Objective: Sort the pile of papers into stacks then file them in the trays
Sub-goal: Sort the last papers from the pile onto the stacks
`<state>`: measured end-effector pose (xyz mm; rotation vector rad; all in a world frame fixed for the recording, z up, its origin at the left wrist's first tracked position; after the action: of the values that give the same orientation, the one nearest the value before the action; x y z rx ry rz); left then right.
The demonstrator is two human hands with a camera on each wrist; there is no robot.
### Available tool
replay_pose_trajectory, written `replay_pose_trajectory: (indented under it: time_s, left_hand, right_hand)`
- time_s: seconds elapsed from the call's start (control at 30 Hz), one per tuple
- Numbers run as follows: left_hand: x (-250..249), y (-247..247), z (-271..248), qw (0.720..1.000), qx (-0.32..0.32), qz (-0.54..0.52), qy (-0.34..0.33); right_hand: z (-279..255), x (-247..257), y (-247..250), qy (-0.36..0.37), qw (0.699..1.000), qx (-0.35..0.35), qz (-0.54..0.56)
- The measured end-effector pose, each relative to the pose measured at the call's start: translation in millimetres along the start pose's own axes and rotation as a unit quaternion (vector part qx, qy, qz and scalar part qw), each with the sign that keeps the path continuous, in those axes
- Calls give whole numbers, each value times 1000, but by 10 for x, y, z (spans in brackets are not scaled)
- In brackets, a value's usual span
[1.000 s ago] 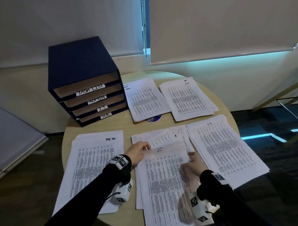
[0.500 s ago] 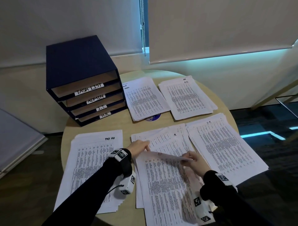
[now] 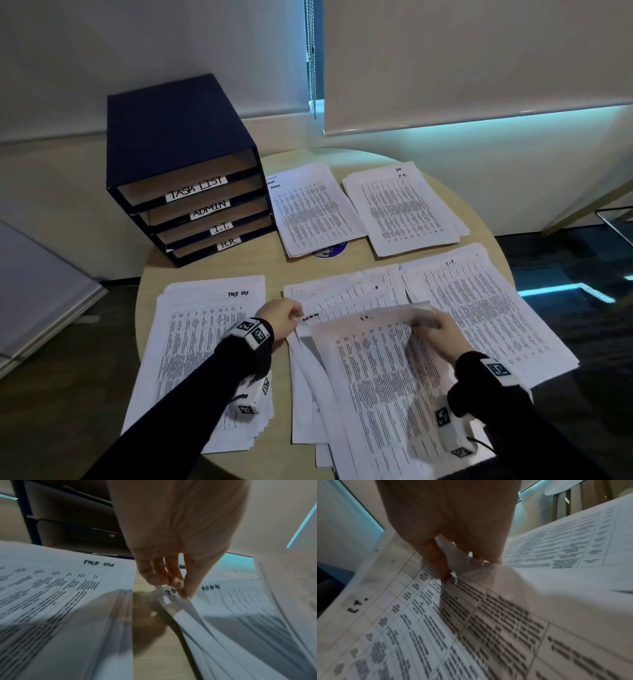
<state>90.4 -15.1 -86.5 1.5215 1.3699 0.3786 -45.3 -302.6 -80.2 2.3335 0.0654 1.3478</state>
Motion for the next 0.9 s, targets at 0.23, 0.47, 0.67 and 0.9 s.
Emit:
replay_pose_trajectory:
  time_s: [0.23,0.47,0.67,0.9]
  left_hand:
    - [-165,-105,31,998,-29,32,-41]
    - [-689,-123,-135,984,-58,60,-158]
    - [-895,-203,-26,972,11,106,-209]
    - [-723,-95,214,990,-36,72,-119]
  right_hand:
    - [100,-322,-203,-53,998,27,-36]
    - [31,-202,-144,-43,996,-17,-82]
    - [-44,-127,-123,-33,988,-52,-143]
    - [-31,-126,-163,-28,986,-50,-159]
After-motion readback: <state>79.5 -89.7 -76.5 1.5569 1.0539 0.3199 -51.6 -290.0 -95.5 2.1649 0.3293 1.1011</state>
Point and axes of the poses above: each hand's wrist, its own z-axis towards the middle knuckle, its own y-axis out of the back of the hand, x = y × z, the point moved 8 cm from there along z, towards the middle knuckle, and after that the axes turned 1 degree about -y, right-handed, at the moved point
